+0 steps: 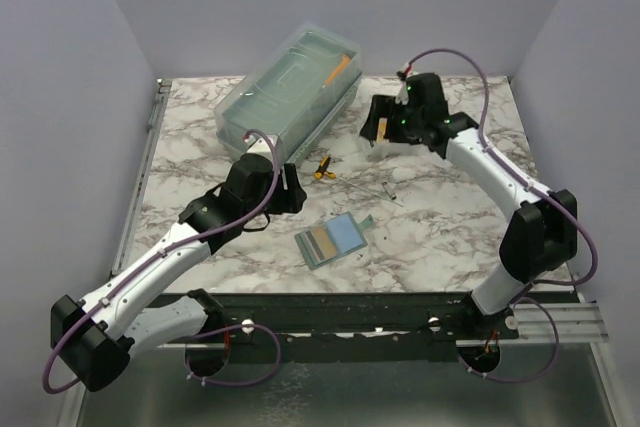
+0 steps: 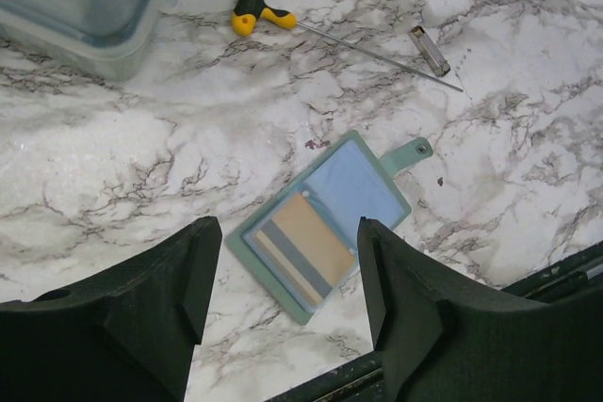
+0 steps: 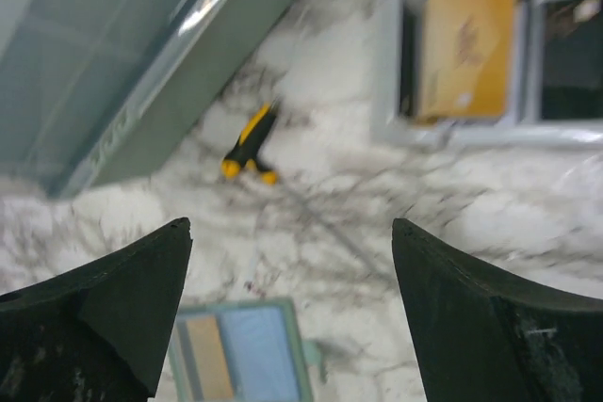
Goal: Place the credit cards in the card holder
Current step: Pick up the credit card from the storage box.
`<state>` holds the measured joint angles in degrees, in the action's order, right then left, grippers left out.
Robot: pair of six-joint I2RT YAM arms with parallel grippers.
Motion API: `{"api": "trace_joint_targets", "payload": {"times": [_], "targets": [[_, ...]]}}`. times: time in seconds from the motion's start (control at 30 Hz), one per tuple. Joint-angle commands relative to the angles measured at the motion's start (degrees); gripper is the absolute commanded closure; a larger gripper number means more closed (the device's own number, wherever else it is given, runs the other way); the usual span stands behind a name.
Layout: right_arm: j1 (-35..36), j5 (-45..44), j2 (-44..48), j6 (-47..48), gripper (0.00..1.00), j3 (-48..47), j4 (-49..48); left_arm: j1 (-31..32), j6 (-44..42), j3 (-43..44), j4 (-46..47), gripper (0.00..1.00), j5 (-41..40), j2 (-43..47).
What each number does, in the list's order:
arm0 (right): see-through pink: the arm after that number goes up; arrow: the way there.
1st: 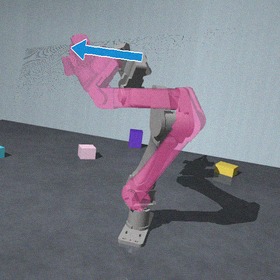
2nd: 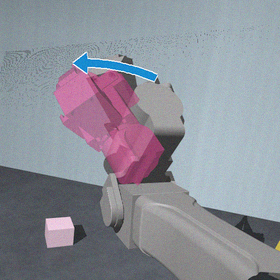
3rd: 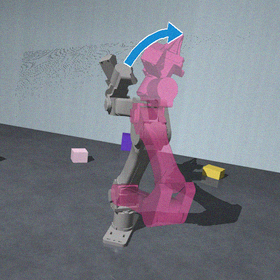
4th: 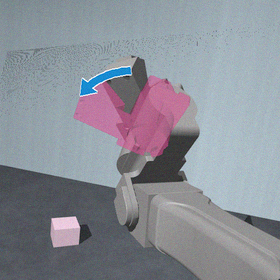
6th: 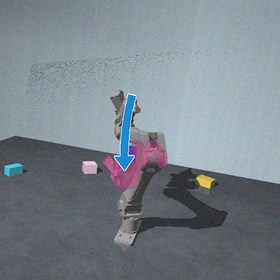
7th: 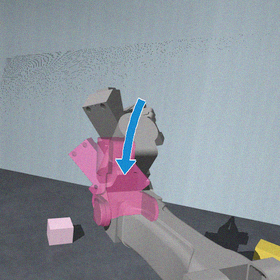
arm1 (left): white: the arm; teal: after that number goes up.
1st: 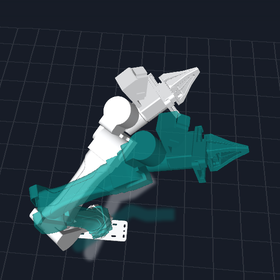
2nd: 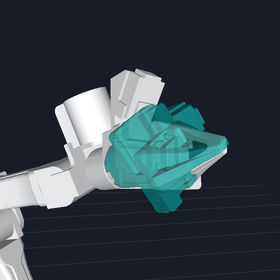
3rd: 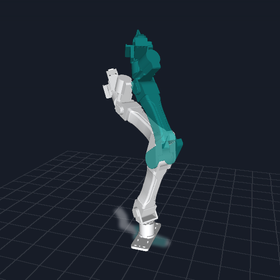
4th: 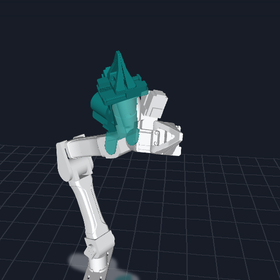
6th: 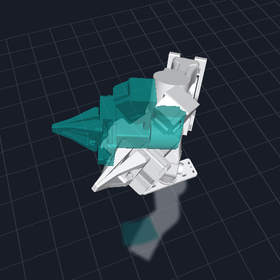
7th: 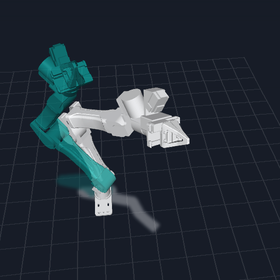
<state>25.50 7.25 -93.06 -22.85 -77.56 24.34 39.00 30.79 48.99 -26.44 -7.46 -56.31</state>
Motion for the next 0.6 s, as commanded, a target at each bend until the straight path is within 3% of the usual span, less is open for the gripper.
{"api": "trace_joint_targets", "payload": {"times": [0.0,0.23,0.4,0.57], "targets": [[-6.32,2.45,-6.64,5.13,0.08,-9.70,4.97,-0.20,-6.57,3.17,1.22,0.33,6.91,-1.21],[-9.41,3.72,-22.30,8.44,0.07,-26.42,10.73,-0.16,-8.44,1.02,1.19,0.33,5.65,0.26],[-9.38,4.13,-29.60,8.94,0.35,-33.74,14.08,-0.22,-8.17,-0.12,1.58,0.33,6.08,0.30],[-9.34,4.97,-31.19,9.15,0.46,-33.43,12.02,-0.44,-8.54,0.05,2.04,0.33,7.07,-0.64]]}}
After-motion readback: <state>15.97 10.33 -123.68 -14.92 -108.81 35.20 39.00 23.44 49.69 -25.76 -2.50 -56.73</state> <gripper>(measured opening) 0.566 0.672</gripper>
